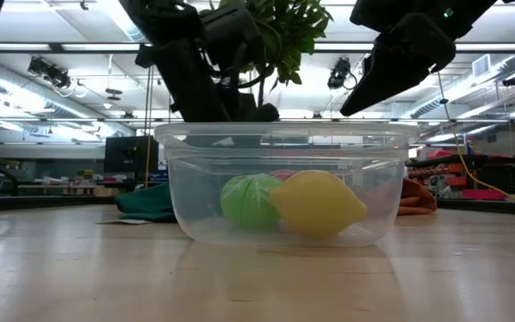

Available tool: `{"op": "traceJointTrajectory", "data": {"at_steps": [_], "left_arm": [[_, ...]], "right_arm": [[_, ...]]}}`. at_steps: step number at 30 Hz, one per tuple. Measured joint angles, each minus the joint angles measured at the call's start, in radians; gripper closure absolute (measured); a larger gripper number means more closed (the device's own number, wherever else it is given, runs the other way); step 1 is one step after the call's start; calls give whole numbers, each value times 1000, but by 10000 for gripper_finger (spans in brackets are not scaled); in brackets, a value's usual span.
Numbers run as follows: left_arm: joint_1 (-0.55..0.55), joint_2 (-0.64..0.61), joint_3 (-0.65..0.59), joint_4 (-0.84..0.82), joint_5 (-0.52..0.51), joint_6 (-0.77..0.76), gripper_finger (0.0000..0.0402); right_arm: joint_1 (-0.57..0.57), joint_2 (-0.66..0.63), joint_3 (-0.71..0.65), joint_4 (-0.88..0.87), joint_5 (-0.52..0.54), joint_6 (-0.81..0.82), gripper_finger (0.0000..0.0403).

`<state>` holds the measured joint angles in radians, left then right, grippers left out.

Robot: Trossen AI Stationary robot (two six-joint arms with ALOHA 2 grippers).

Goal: Pick and placing Produce into tupperware
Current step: Put the eggplant into the transparent bin

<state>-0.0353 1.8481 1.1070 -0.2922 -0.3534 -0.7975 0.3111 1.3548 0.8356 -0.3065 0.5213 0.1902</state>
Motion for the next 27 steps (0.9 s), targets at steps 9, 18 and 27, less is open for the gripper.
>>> {"op": "traceJointTrajectory", "data": {"at_steps": [9,18,27], "left_arm": [[0,0,0,11,-16,25,170],[-3,0,0,20,-20,82,243],[-16,0,0,20,-46,110,247]], "right_arm": [[0,0,0,2,0,0,217],[0,0,0,2,0,-1,217],[0,0,0,2,0,-1,217]]}}
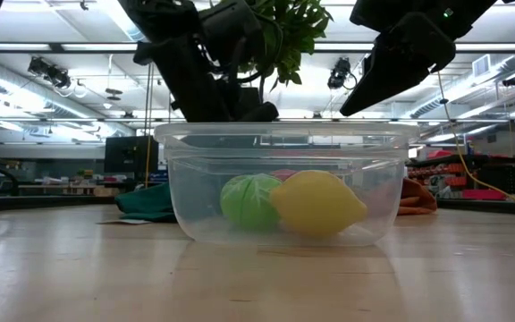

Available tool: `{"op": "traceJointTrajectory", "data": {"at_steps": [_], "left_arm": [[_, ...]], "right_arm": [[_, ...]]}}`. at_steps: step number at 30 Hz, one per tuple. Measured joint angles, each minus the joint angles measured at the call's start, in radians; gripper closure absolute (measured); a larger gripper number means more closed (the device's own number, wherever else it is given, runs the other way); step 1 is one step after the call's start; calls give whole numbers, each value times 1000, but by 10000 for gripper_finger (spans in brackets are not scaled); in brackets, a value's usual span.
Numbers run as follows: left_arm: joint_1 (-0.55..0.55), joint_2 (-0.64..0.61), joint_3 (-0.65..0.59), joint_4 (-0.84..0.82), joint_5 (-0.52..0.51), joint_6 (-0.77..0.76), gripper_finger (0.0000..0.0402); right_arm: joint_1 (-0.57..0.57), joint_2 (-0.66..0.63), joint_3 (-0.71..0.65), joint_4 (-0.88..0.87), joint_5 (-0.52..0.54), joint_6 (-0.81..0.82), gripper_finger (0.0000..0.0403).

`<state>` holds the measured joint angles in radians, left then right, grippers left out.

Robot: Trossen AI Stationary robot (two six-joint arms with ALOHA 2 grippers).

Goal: Pick and placing Produce into tupperware
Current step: Put the eggplant into the transparent bin

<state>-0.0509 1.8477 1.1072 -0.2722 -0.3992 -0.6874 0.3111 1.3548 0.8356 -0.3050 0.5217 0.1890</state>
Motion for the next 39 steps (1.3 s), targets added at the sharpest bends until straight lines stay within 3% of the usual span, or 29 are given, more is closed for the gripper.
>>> {"op": "traceJointTrajectory", "data": {"at_steps": [10,19,27,39], "left_arm": [[-40,-6,104,-55,-12,71,252],[-94,-6,202,-294,-79,72,247],[-151,-10,289,-404,-172,73,255],[-302,-11,361,-487,-202,14,255]], "right_arm": [[0,0,0,0,-3,1,217],[0,0,0,-48,-6,8,217],[0,0,0,-58,-6,17,217],[0,0,0,-69,-6,17,217]]}}
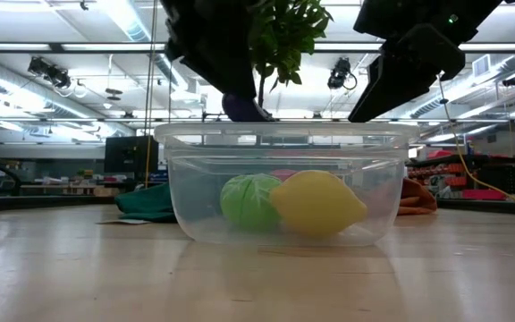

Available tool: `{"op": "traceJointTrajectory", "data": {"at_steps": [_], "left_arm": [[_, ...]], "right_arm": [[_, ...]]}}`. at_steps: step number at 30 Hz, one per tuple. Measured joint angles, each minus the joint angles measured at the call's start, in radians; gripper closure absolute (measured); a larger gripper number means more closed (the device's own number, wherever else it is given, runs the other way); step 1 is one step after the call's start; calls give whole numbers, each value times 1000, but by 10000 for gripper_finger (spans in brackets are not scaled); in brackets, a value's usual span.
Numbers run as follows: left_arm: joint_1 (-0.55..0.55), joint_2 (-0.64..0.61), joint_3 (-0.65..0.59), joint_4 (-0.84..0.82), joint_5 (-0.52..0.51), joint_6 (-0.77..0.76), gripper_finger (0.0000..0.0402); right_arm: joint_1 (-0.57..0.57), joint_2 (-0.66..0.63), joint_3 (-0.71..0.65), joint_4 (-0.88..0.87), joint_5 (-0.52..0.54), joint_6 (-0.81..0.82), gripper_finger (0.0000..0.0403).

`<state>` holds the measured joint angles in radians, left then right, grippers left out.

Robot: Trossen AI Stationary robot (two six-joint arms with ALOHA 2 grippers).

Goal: Pick and placing Produce into tupperware
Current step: Put the eggplant into the transparent bin

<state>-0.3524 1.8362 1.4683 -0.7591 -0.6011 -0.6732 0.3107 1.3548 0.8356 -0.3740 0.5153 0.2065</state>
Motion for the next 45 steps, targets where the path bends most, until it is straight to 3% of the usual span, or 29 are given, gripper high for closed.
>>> {"op": "traceJointTrajectory", "data": {"at_steps": [13,22,32,38,45], "left_arm": [[-147,0,1,-3,6,-179,249],[-151,0,-53,95,69,-131,251],[-108,0,-101,169,116,-74,257],[-109,0,-101,207,143,-6,254],[-124,0,-101,204,164,59,257]], "right_arm": [[0,0,0,0,0,7,217],[-1,0,0,21,-7,13,217],[0,0,0,188,-435,3,217],[0,0,0,208,-508,2,217],[0,0,0,208,-514,2,217]]}}
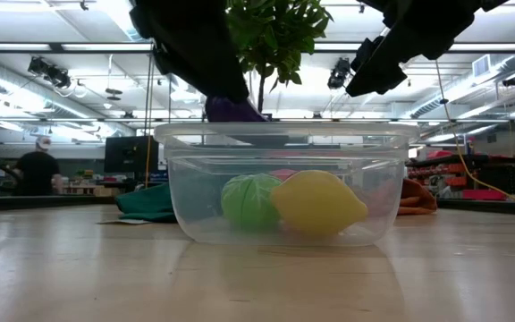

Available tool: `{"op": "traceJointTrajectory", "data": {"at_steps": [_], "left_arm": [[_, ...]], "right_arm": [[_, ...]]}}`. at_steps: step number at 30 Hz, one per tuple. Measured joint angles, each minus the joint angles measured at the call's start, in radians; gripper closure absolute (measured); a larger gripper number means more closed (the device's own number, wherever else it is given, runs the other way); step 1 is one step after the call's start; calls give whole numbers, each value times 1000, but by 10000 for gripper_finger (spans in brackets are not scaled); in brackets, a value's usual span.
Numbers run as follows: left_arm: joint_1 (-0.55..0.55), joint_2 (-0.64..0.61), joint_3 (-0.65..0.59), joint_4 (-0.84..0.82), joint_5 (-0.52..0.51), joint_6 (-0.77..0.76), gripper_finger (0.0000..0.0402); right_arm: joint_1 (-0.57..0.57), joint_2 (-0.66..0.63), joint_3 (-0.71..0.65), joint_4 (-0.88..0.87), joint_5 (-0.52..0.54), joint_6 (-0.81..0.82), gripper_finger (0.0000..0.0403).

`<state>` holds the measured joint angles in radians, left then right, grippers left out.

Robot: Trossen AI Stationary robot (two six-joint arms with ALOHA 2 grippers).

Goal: Pick and placing Produce into tupperware
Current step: Put the eggplant into the transparent bin

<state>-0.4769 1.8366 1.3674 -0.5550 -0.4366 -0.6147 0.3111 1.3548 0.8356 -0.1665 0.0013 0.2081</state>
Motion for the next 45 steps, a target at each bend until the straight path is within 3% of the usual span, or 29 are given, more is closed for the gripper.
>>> {"op": "traceJointTrajectory", "data": {"at_steps": [21,45], "left_arm": [[-28,6,0,-3,23,-32,267],[19,11,-1,12,242,45,265]], "right_arm": [[41,0,0,42,27,6,217],[41,0,0,44,29,1,217]]}}
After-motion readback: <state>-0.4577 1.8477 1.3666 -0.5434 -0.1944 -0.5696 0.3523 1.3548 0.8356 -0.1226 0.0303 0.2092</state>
